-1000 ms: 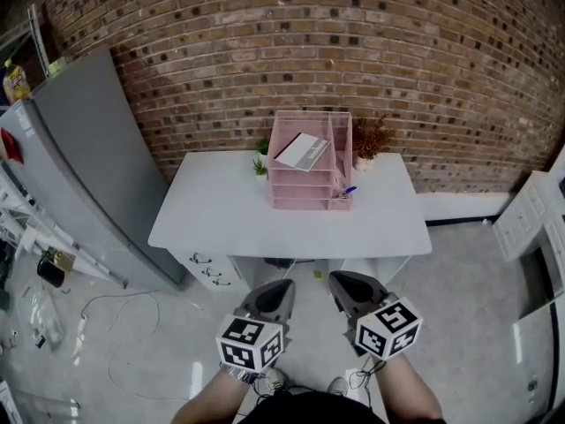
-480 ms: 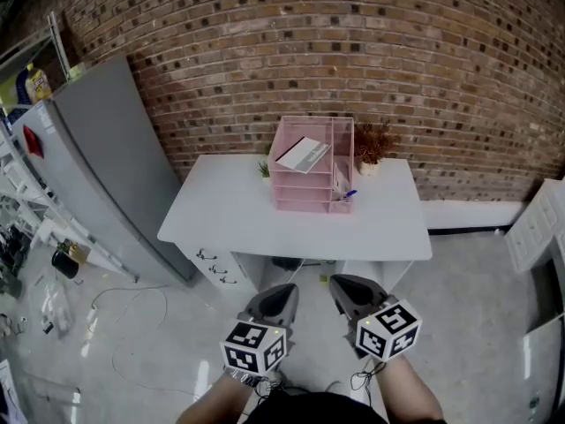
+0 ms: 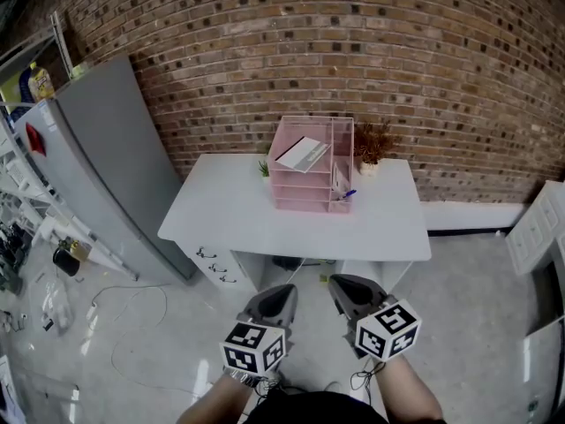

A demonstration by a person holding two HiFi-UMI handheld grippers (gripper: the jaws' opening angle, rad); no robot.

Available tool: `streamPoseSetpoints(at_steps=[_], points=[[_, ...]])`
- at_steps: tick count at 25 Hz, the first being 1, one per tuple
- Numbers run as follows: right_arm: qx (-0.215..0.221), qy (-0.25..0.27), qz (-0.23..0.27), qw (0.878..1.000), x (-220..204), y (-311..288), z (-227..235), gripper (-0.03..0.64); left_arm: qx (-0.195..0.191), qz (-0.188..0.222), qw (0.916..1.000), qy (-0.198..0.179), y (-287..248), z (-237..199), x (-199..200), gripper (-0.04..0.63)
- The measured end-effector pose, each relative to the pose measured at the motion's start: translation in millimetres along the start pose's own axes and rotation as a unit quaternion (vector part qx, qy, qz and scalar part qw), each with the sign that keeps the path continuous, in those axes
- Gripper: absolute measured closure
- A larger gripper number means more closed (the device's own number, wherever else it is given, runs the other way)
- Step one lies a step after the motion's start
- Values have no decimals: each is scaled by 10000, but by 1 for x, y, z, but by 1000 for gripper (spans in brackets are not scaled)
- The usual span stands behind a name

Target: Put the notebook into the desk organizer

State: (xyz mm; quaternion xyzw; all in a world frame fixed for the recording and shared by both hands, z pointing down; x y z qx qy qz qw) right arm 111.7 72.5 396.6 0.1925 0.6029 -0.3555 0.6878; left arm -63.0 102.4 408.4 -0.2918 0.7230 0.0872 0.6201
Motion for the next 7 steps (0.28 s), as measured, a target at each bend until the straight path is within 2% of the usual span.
streamPoseSetpoints(at_steps=[7], points=[[-19,20,-12,10000,2,-2,-2,614,2,26,10000,14,1,-4,2,589]])
Point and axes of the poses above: the fingertips, and each gripper's own axes: y backward along the fingers, z to its right, x out of its top, the point moved 8 cm from there along y, backward along the fingers, and after that the axes turned 2 degrees about -x, right-handed, at the moved point
